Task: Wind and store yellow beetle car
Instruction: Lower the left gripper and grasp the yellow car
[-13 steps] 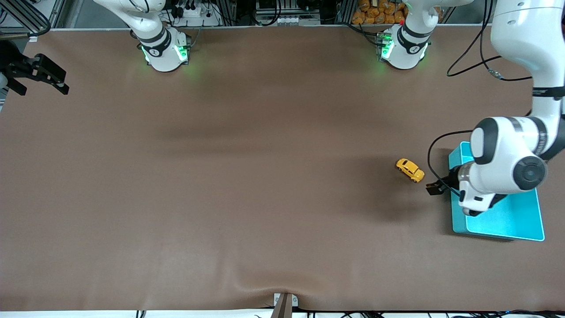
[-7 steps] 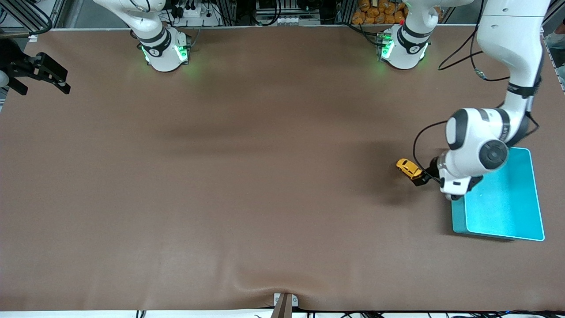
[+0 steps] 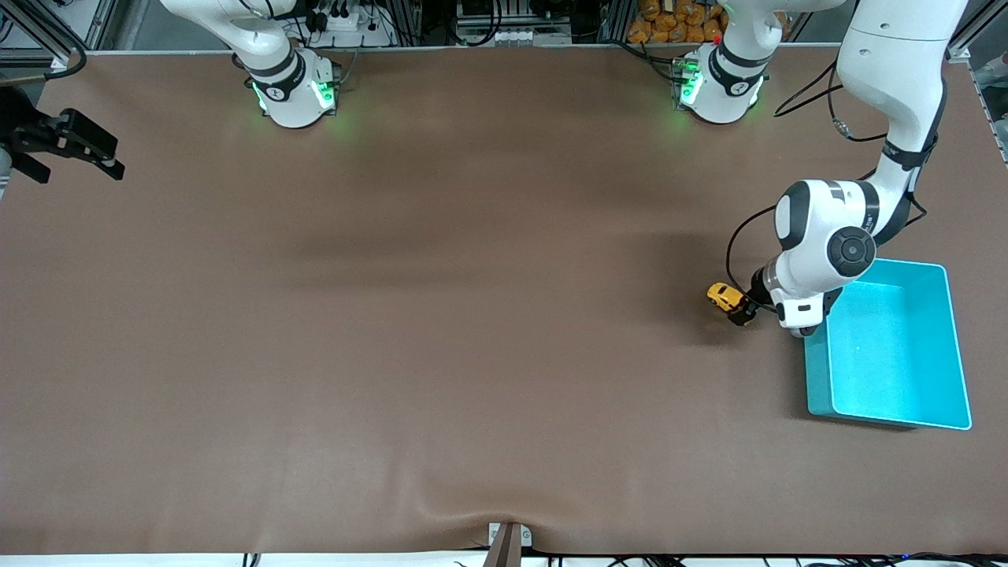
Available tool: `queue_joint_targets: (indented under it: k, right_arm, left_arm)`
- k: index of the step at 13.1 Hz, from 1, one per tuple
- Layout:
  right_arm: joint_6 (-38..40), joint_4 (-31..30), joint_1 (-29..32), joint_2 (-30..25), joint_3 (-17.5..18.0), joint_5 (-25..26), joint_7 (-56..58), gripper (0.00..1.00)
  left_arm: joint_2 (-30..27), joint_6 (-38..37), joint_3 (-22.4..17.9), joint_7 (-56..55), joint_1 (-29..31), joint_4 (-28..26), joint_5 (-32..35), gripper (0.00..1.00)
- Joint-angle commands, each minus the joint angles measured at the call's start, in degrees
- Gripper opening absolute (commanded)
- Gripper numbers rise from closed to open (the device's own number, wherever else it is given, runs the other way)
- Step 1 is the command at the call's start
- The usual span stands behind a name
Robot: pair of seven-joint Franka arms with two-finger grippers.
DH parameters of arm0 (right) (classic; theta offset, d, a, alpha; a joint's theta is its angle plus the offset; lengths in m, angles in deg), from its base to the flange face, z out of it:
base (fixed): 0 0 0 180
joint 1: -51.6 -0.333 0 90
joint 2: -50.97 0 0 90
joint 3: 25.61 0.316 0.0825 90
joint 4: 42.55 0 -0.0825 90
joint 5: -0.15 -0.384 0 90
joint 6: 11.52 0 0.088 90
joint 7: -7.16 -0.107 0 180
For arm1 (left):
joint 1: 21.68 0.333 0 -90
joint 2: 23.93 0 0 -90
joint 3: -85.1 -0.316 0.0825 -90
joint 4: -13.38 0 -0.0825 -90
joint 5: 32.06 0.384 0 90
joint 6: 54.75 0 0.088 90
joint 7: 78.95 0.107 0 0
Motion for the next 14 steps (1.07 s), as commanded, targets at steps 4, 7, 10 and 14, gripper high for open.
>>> queue_joint_targets:
  k: [4,7,10,14]
  right_arm:
    - [1.6,5.6,-8.3,3.7,-8.5,0.3,0.6,1.00]
    - [1.6,6.1,-7.2,4.7,-8.1,0.2,0.7,1.00]
    - [1.8,6.4,-5.9,4.4,-7.3,0.1,0.5,1.00]
    - [2.8,6.4,-4.0,4.1,-4.9,0.3,0.0,1.00]
  left_arm:
    - [1.5,3.0,0.0,-5.0,-0.6,-0.4,0.8,0.05]
    - [1.4,2.9,0.0,-5.2,-0.6,-0.4,0.9,0.00]
    - [-2.7,-1.4,1.1,-4.6,-0.2,1.2,1.3,0.00]
    - [-3.5,-21.1,0.5,1.6,1.3,16.7,2.0,0.00]
